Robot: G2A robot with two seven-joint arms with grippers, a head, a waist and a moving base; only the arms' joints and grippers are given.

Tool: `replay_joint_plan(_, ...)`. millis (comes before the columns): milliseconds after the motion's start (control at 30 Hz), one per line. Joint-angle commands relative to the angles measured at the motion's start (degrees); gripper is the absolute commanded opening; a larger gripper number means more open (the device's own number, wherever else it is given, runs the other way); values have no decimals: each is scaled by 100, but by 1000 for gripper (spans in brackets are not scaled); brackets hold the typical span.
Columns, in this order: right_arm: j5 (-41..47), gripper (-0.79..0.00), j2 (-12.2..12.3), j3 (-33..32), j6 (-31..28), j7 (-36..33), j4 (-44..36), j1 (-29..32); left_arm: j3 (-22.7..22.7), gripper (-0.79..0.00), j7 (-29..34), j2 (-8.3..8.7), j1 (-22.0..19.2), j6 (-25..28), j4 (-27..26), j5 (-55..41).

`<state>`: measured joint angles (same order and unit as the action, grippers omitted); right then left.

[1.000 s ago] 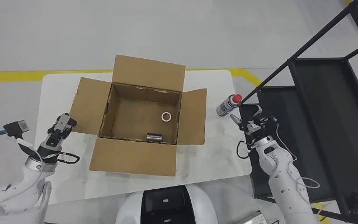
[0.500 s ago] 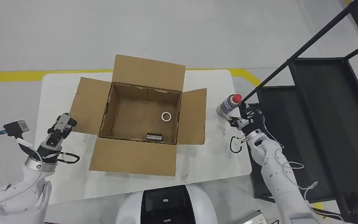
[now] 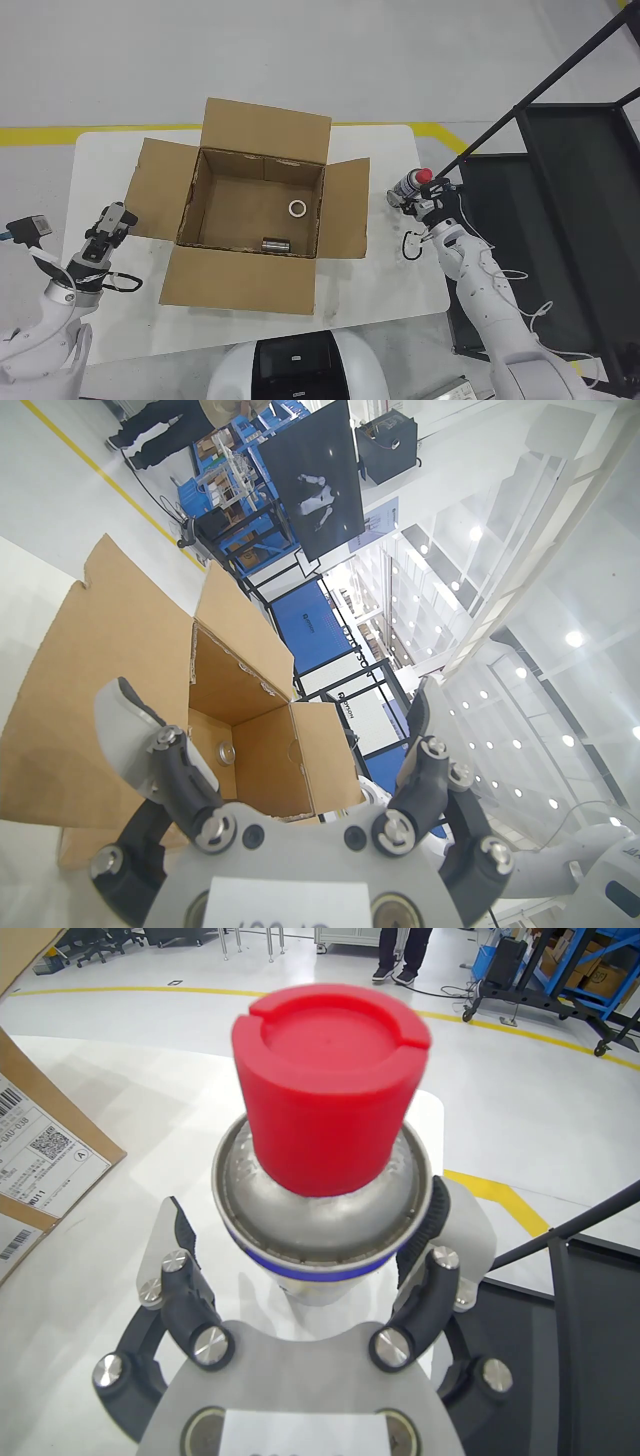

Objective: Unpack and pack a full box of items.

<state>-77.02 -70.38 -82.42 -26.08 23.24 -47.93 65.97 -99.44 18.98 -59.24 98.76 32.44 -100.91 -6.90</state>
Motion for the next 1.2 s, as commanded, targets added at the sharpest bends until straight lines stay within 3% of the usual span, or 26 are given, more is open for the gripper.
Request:
replay_joint_plan(0, -18, -785, -9, 53, 3, 37, 53, -39, 0, 0, 0, 0, 0, 0, 0, 0)
replay_joint_plan(500, 303, -785, 19, -7, -243, 749, -217, 46, 0, 0, 0, 0, 0, 0, 0, 0)
replay_joint_plan(633, 195, -785, 106, -248, -305, 1117, -1250, 361, 0, 0, 0, 0, 0, 0, 0, 0)
replay_joint_plan(767, -52, -785, 215, -687, -120, 1124, -3100, 998, 0, 0, 0, 0, 0, 0, 0, 0)
replay_joint_plan(867, -179, -785, 263, -902, -123, 778, -4548, 1501, 0, 0, 0, 0, 0, 0, 0, 0)
replay_joint_plan(967, 28, -785, 292, -877, -510, -288, -5599, 1812, 0, 0, 0, 0, 0, 0, 0, 0)
replay_joint_plan(1167, 1110, -785, 260, -291, -544, -2197, -6703, 1764, 0, 0, 0, 0, 0, 0, 0, 0)
